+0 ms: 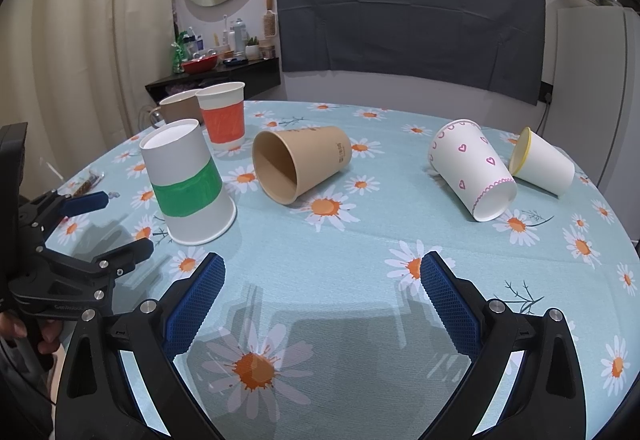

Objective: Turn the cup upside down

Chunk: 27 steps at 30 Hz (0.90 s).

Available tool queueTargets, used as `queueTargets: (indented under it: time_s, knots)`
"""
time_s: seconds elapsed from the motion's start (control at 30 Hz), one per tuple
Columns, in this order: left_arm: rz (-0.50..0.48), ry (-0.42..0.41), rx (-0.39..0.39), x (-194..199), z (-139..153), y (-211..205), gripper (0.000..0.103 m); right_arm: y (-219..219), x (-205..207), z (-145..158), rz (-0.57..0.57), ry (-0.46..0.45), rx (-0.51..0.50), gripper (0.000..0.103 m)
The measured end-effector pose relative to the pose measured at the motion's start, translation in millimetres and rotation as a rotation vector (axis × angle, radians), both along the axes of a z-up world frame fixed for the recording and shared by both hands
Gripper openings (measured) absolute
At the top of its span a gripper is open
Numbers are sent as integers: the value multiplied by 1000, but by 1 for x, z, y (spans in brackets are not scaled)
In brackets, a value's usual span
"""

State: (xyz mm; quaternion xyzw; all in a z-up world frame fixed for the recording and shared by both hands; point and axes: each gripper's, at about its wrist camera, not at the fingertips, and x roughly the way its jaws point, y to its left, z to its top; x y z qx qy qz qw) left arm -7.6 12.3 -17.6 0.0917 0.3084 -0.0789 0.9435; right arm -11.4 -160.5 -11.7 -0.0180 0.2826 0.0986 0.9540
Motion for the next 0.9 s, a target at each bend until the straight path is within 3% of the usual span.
queueTargets:
  time_s: [0.9]
  knots:
    - [2, 8, -5, 1, 0, 1, 97, 0, 0, 0, 0, 1, 1, 94]
